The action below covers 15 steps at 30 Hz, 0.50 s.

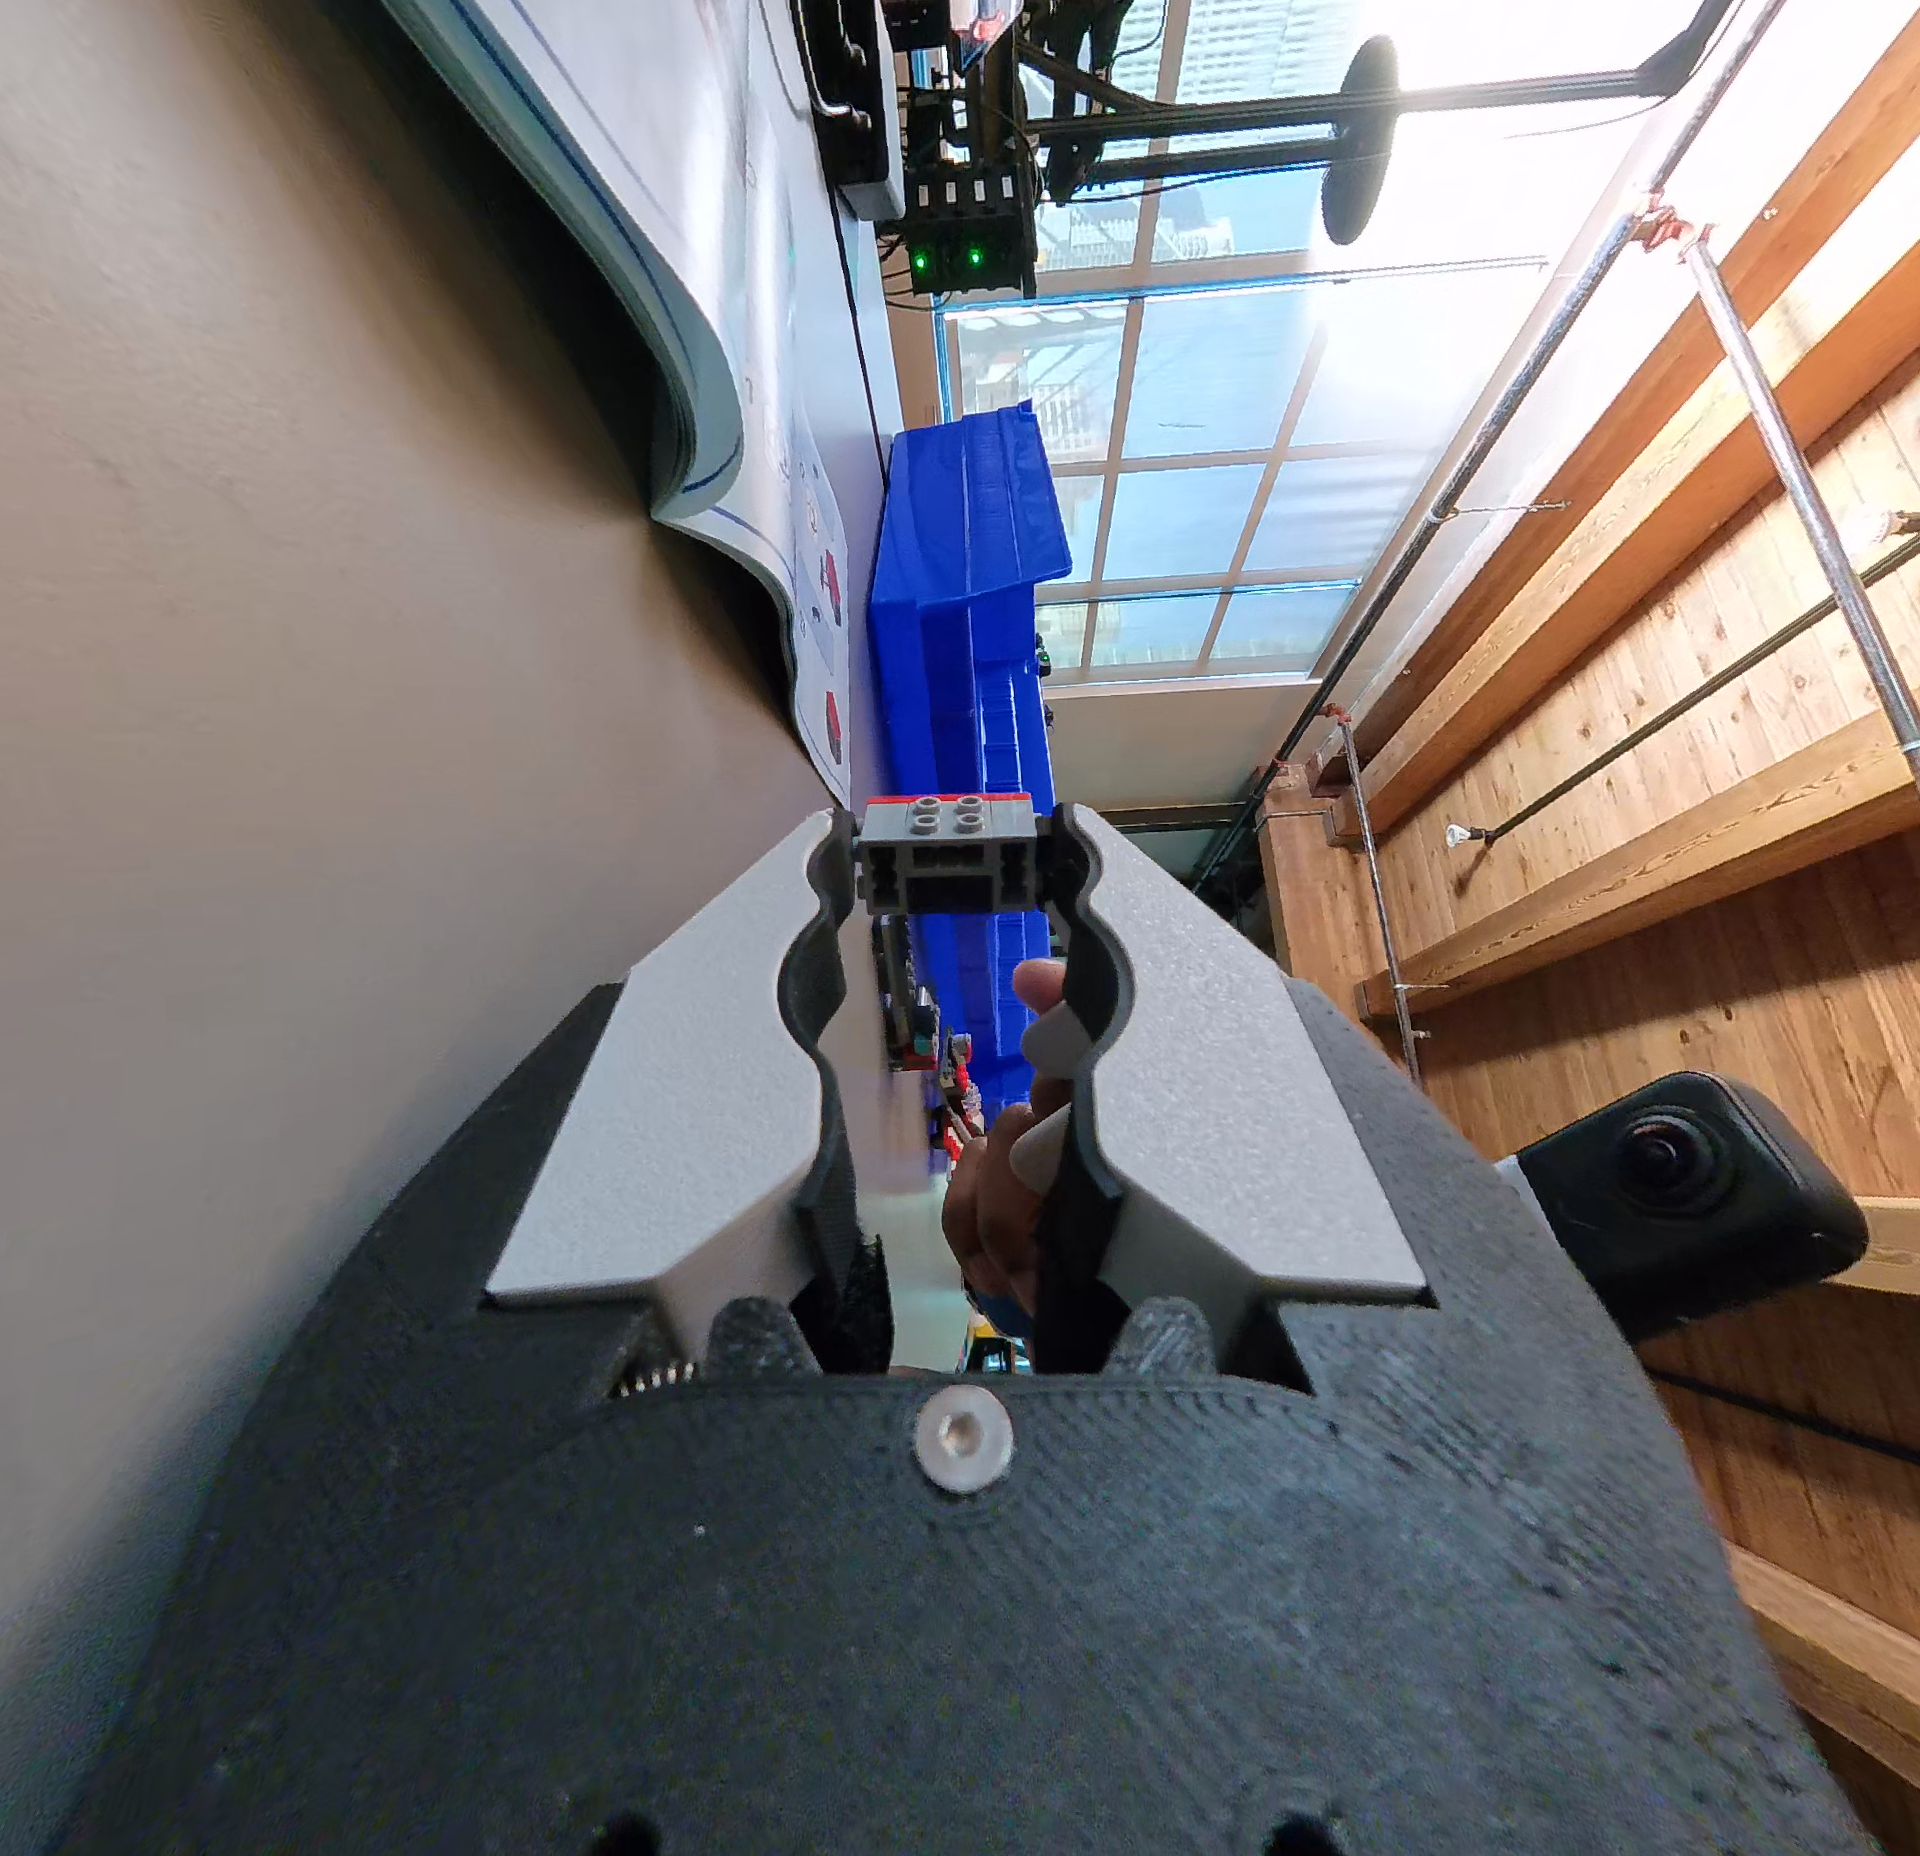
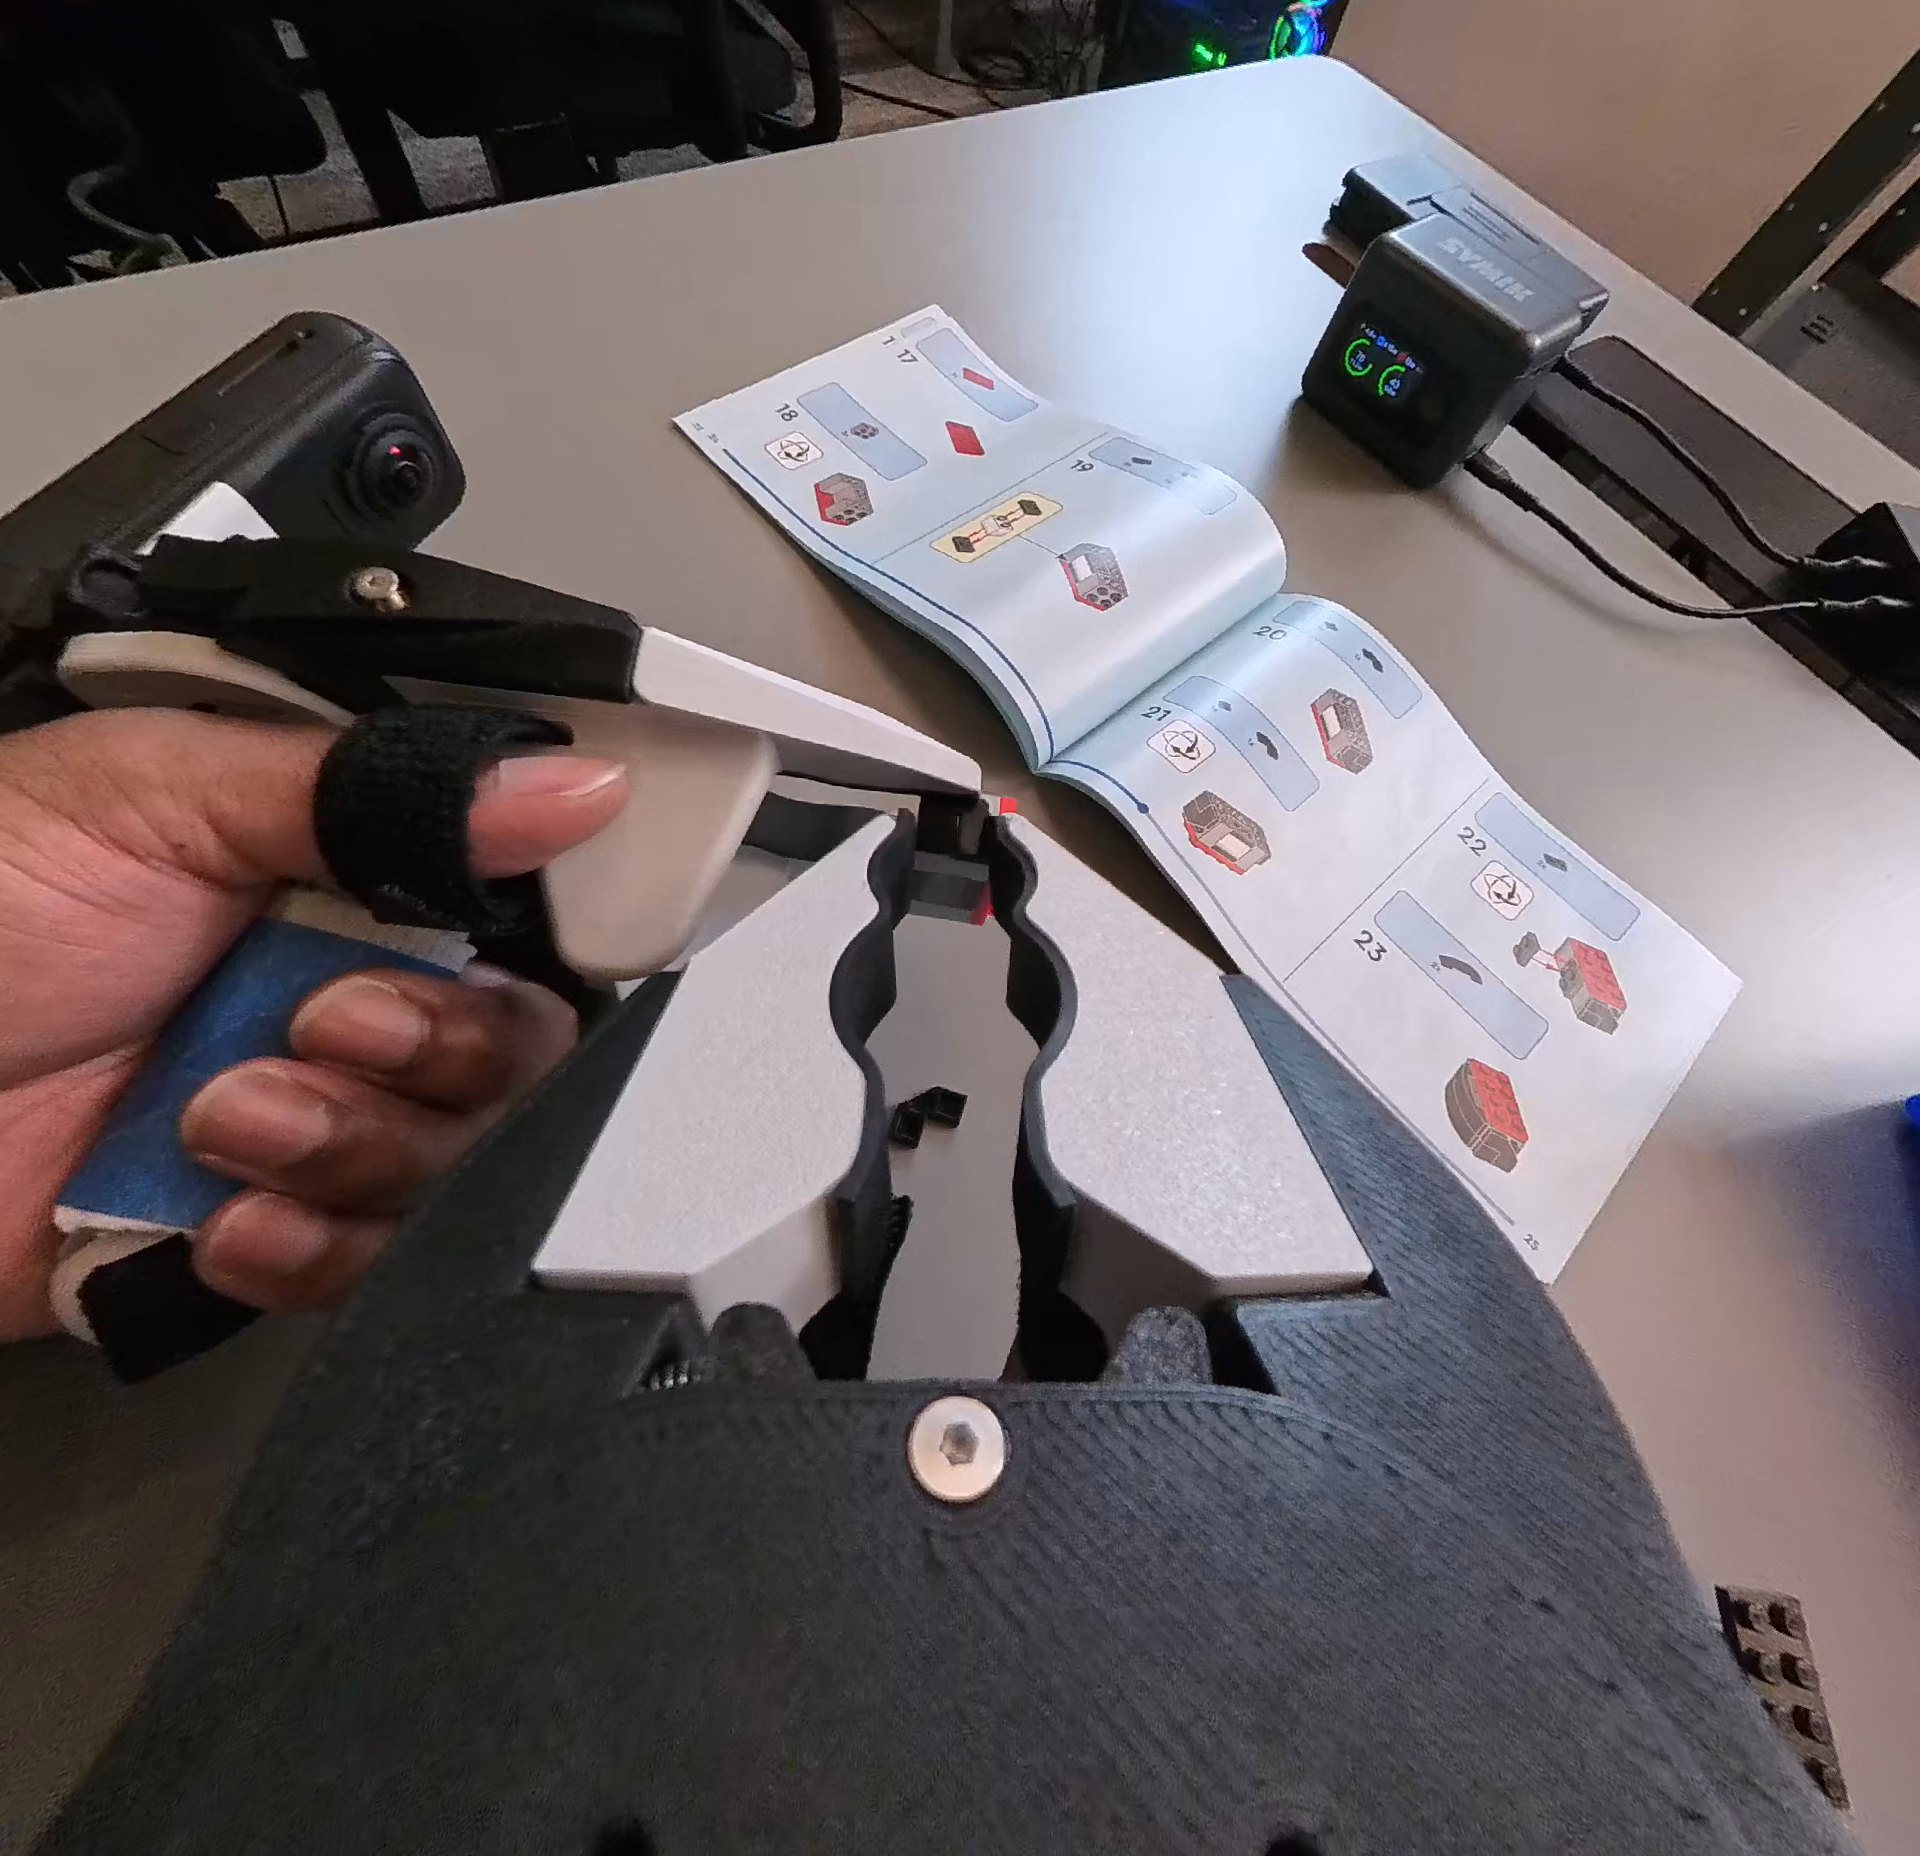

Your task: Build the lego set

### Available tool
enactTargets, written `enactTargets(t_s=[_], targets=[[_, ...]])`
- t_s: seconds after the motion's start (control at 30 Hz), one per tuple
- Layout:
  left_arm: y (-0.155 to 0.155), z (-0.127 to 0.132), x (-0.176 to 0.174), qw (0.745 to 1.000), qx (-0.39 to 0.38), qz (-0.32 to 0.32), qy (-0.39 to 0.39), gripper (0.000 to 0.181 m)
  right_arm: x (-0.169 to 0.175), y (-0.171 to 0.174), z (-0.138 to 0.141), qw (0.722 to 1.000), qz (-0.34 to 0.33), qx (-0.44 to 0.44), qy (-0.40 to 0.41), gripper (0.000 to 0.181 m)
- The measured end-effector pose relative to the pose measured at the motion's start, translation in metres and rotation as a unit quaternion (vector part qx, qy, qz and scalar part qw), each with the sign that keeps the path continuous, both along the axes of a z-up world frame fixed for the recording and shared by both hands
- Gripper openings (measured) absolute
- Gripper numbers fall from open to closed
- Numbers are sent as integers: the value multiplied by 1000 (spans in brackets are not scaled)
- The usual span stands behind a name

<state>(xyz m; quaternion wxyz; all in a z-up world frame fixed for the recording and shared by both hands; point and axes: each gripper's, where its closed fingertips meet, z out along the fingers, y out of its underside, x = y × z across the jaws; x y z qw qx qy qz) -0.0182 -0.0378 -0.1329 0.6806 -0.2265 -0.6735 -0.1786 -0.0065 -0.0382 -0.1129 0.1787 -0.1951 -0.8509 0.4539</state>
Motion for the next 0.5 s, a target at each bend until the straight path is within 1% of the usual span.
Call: enactTargets(t_s=[0.33, 0.4, 0.5], targets=[[0, -1, 0, 1000, 10, 1, -3, 38, 5, 2, 10, 999, 22, -30, 18, 21], [0, -1, 0, 1000, 14, 1, -4, 38, 8, 5, 14, 997, 41, -42, 47, 25], [0, -1, 0, 1000, 16, 0, -6, 38, 11, 12, 8, 986, 79, -19, 146, 29]])
